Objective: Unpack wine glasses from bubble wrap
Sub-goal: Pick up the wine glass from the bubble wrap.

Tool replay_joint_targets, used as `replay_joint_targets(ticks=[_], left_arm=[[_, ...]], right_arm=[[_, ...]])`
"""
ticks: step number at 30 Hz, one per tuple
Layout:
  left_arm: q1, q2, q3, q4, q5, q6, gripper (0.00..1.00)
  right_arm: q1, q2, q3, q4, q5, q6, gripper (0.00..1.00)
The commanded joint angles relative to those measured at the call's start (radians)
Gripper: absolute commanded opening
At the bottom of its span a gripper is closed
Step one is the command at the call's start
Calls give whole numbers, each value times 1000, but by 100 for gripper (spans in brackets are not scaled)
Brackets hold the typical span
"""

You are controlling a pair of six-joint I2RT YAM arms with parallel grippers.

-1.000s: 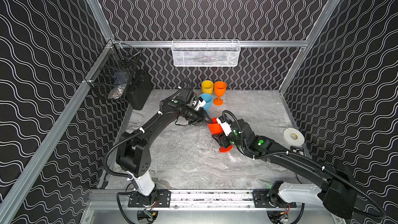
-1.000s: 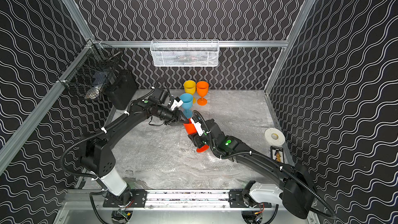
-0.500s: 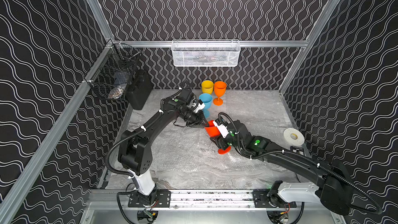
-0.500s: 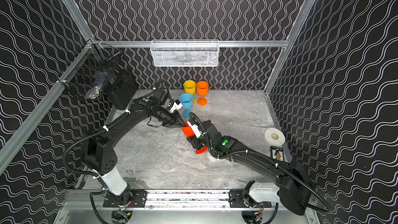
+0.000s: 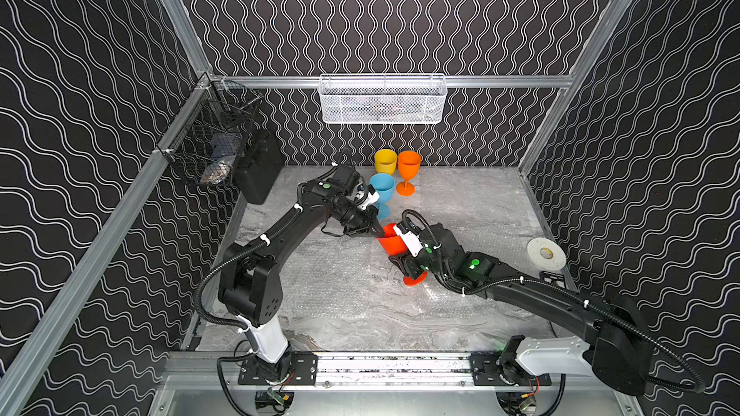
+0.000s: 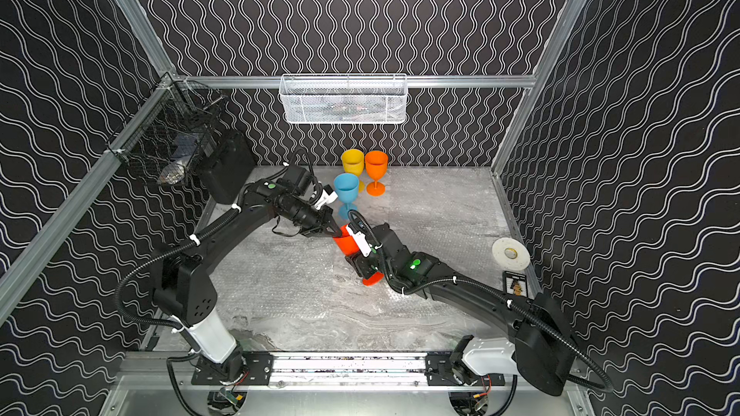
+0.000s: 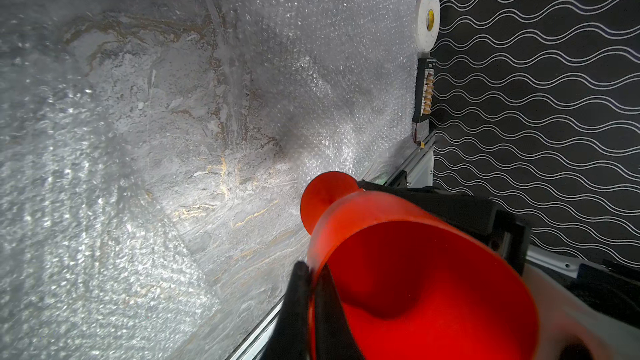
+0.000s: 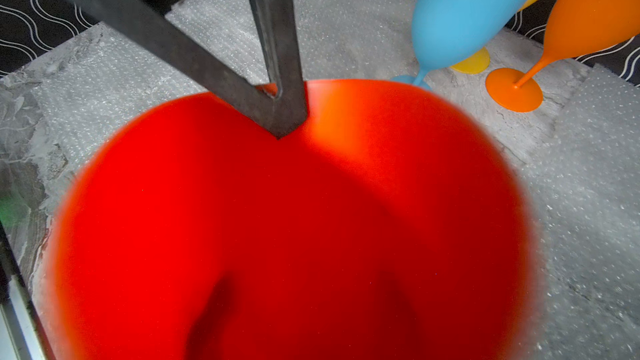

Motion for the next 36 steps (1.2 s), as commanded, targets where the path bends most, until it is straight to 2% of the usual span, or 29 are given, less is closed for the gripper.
replay_joint_targets(ticks=[1, 5, 19, 26, 36], left_arm=[[-1, -24, -3, -11, 102, 18, 0], [-1, -34, -3, -4, 84, 15, 0], [-1, -57, 13, -41, -119, 31, 0], [-1, -62, 19, -58, -213, 41, 0], [-3, -75, 59, -97, -418, 65, 0]], right_arm=[[-1, 11, 5, 87, 42, 24, 56], [-1, 12, -5, 105, 44, 36, 63], [-1, -4, -45, 149, 17, 64, 78], [-1, 4, -62, 175, -12, 83, 79], [-1, 3, -99, 219, -9, 106, 81]])
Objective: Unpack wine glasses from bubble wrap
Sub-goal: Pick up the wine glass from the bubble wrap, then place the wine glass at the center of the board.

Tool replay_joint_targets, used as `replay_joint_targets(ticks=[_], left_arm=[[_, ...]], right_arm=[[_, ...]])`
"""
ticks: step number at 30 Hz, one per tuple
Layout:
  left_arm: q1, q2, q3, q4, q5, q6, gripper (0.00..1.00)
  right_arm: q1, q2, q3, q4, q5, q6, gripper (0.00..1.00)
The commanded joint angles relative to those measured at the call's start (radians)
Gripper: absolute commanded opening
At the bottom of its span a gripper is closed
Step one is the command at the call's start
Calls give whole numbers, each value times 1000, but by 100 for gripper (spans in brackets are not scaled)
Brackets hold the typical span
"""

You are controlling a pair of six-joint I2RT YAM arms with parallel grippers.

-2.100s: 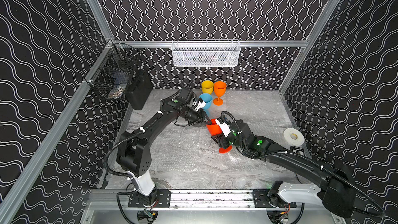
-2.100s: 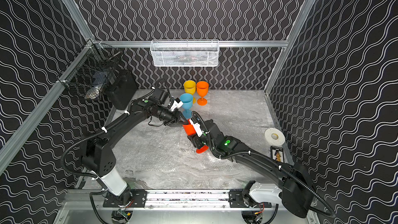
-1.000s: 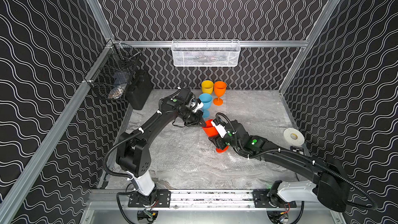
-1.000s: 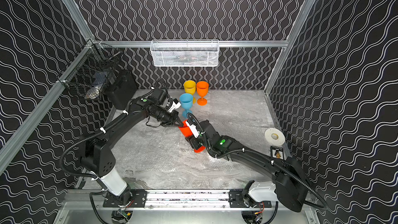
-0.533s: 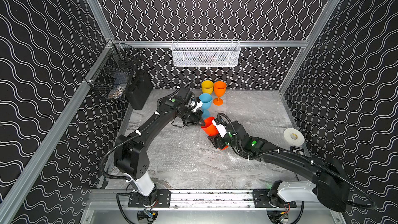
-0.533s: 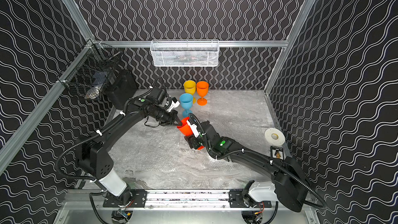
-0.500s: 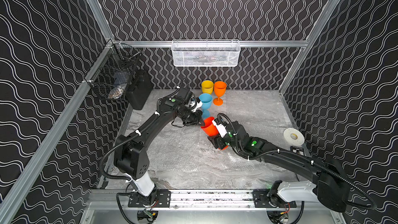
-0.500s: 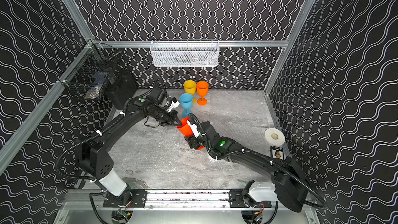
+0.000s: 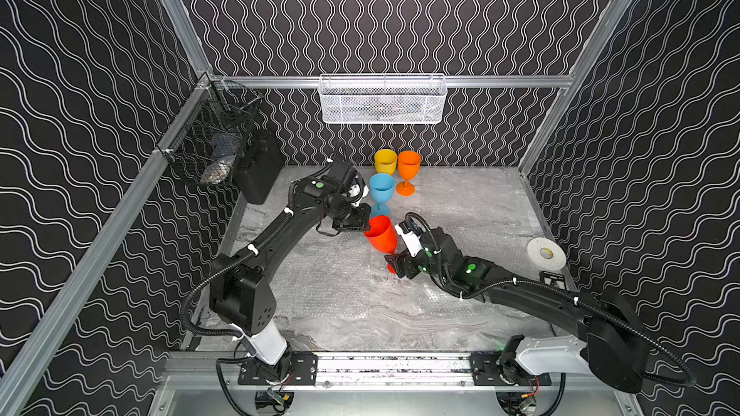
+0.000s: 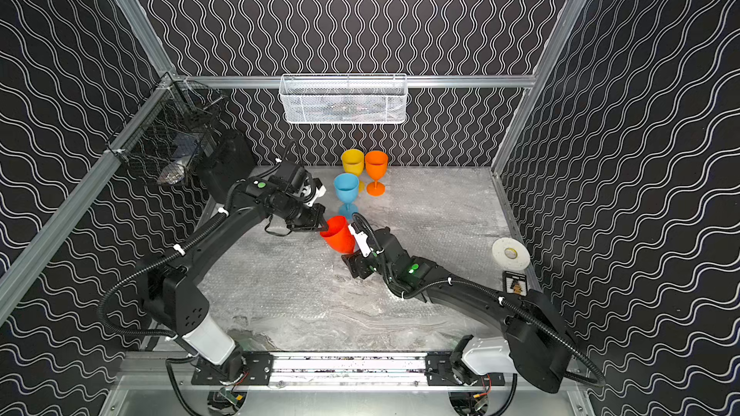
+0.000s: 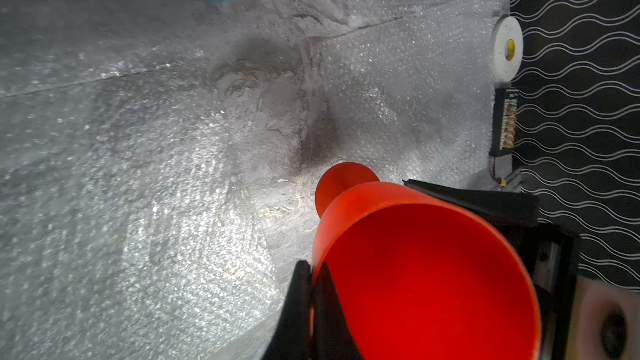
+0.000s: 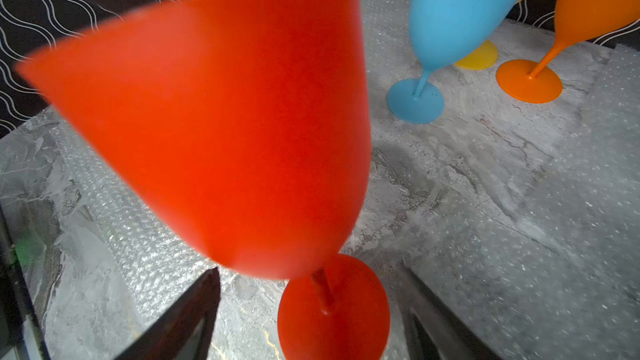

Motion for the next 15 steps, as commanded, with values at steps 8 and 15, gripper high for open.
replay_joint_targets(ticks=[8, 15], left_arm=[[-4, -8, 60, -24, -218, 40, 0], [-22, -12, 76, 13, -299, 42, 0]], right_arm=[[0, 20, -17, 81, 71, 56, 81], [-5, 51, -29, 113, 118, 87, 81]])
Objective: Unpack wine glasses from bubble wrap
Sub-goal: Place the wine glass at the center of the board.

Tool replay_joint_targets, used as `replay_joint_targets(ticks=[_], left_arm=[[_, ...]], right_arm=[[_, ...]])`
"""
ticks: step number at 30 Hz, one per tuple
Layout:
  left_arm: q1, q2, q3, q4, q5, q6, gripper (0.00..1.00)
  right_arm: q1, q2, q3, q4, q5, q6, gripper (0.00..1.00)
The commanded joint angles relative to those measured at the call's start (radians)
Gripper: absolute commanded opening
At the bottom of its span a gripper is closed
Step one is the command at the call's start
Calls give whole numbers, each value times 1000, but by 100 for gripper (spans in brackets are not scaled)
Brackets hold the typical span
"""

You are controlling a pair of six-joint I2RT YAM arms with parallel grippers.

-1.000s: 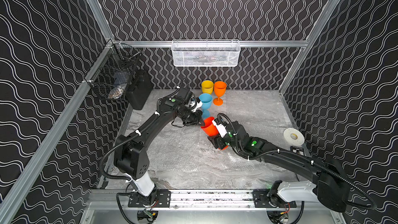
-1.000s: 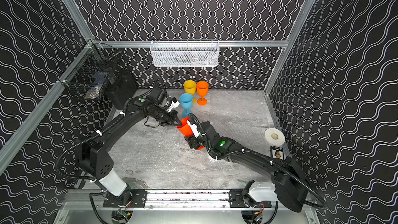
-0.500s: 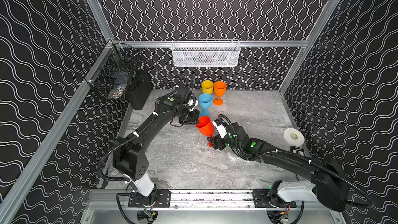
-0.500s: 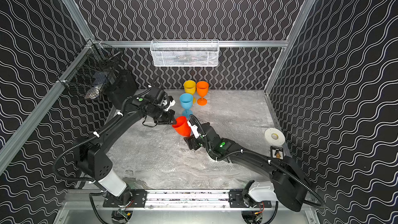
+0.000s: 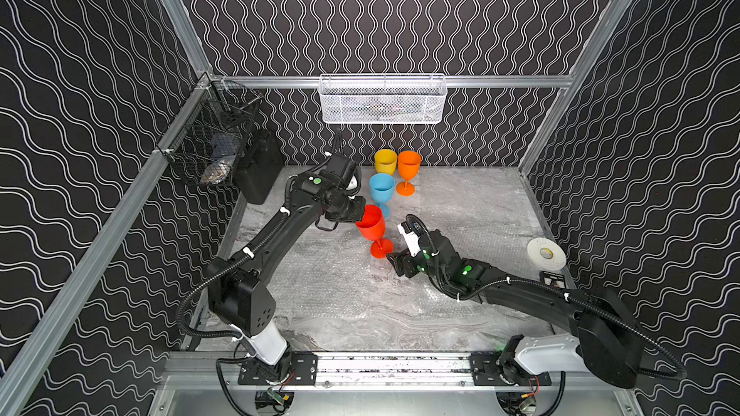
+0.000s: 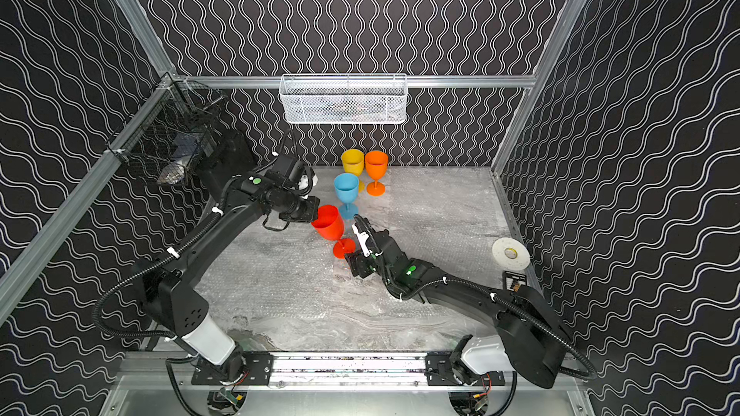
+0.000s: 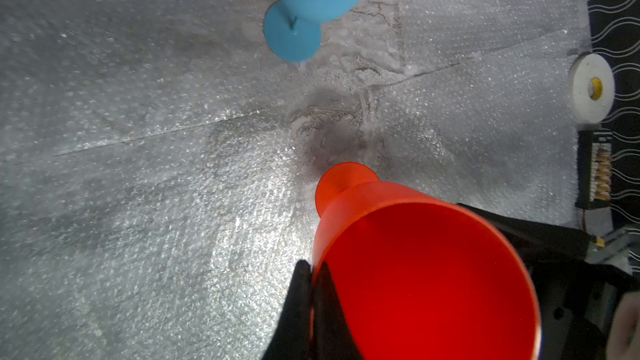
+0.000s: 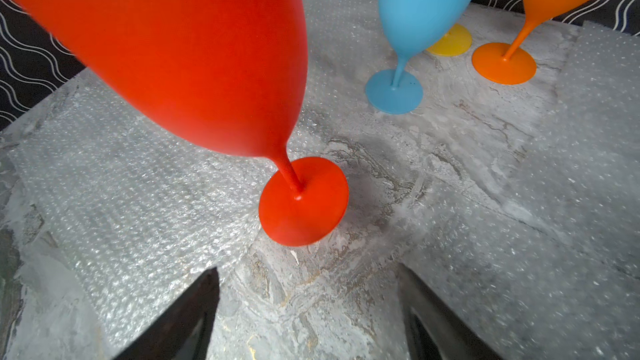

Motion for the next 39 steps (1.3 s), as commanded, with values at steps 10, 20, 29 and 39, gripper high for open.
replay_joint_targets(ticks=[10, 20, 29, 39], left_arm=[[-81, 26, 55, 82, -194, 44, 0], [-117, 129, 117, 117, -258, 69, 0], [-120, 211, 152, 142, -284, 74, 0], [-121, 273, 174, 150, -313, 80, 0]], right_arm=[[-53, 11, -66, 109, 114, 108, 84], [-184, 8, -118, 143, 16, 193, 84], [-220, 13, -125, 148, 3, 207, 84], [-222, 23, -122, 148, -4, 210, 84]])
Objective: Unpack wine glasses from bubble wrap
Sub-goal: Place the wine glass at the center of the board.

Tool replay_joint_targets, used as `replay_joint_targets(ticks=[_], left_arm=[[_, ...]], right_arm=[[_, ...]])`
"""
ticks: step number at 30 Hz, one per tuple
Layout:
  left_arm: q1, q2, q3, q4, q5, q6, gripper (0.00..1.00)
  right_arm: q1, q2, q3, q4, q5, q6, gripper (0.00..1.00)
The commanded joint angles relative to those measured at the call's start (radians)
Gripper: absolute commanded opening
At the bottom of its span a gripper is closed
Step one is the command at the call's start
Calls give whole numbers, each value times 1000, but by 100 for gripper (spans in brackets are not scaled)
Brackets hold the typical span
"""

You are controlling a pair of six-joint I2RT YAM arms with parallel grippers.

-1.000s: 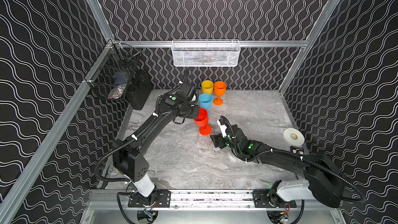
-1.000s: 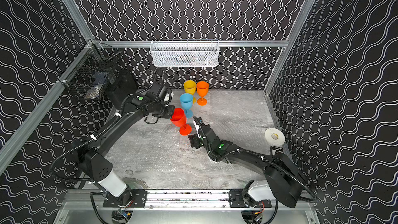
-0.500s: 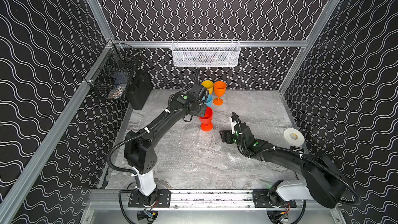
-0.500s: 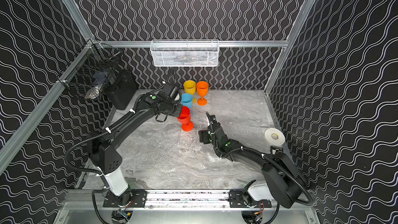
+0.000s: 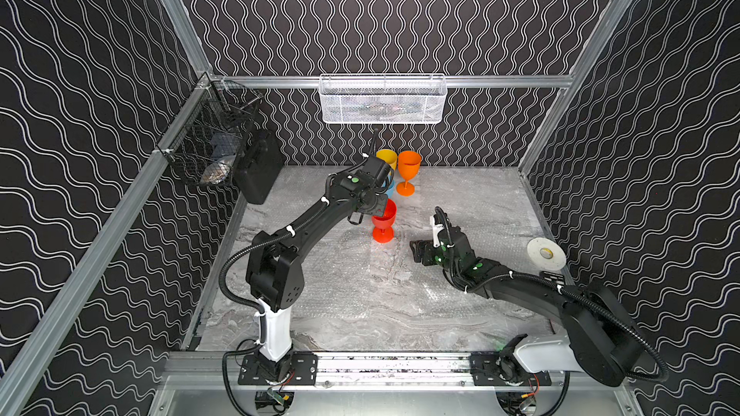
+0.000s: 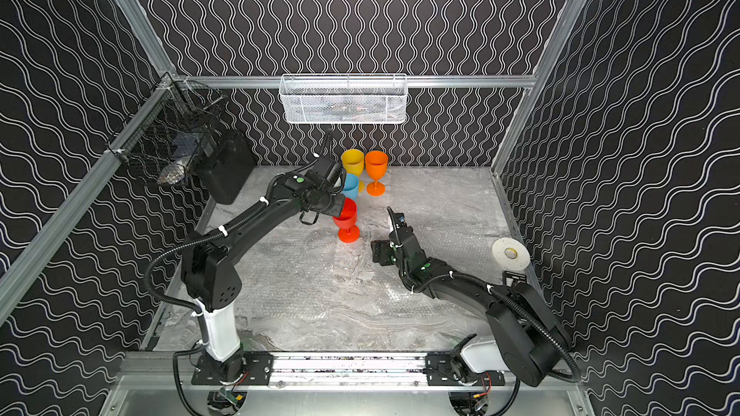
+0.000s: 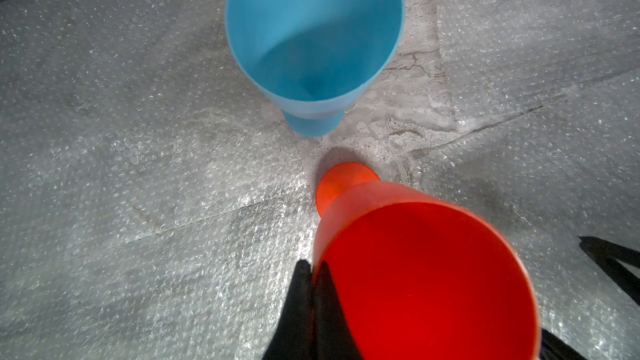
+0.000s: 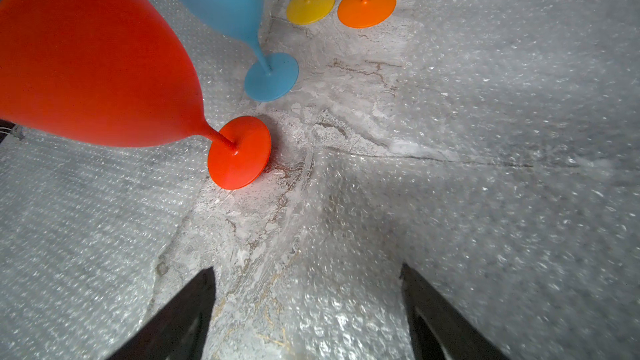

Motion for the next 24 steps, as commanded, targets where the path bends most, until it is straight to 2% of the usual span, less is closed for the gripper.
replay_joint_targets(ticks=[1, 16, 19, 24], left_arm=[[1, 14, 16, 15, -23, 19, 0], [1, 44, 27, 8, -16, 14, 0], [1, 51, 32, -2, -21, 10, 14], [1, 46, 25, 5, -11, 5, 24]], right_arm=[[0, 7, 5, 35, -15, 12, 84], [-1, 27, 14, 32, -10, 7, 84], [-2, 29, 14, 32, -10, 7, 84], [-2, 37, 17, 33, -12, 6, 84]])
